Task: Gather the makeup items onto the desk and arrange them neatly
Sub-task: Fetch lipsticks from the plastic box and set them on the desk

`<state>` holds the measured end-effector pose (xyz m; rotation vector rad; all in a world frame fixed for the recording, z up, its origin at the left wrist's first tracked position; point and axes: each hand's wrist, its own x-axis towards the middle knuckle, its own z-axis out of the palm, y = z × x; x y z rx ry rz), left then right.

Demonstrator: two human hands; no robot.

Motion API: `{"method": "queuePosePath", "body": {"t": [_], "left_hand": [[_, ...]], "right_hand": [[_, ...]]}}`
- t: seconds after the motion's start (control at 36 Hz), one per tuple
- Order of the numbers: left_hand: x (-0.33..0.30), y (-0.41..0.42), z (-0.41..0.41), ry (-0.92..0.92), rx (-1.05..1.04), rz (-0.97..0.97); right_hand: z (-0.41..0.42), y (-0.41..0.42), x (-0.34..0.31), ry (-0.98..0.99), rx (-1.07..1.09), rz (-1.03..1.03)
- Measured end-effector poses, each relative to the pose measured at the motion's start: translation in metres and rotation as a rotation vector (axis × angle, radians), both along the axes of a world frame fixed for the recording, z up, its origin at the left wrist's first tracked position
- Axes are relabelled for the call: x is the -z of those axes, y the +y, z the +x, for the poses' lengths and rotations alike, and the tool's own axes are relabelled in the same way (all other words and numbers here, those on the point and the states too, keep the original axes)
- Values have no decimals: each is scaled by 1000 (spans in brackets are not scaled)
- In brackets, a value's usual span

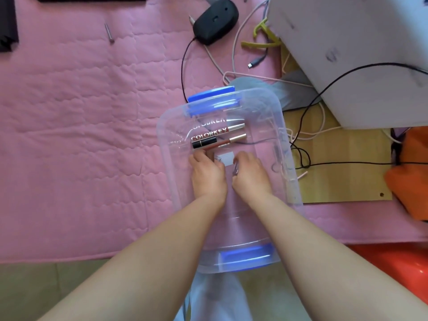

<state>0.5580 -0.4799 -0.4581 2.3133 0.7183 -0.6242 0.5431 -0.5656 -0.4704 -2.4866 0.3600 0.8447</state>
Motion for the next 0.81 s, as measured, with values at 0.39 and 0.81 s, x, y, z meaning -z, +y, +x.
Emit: {"method": "queuePosePath", "body": {"t": [0.39, 0.81], "left_hand": [[22, 6, 11, 181, 357, 208], [13, 8, 10, 192, 378, 70]], "right_hand": [[53, 6, 13, -206, -367, -234], [50, 6, 11, -65, -500, -336]]}}
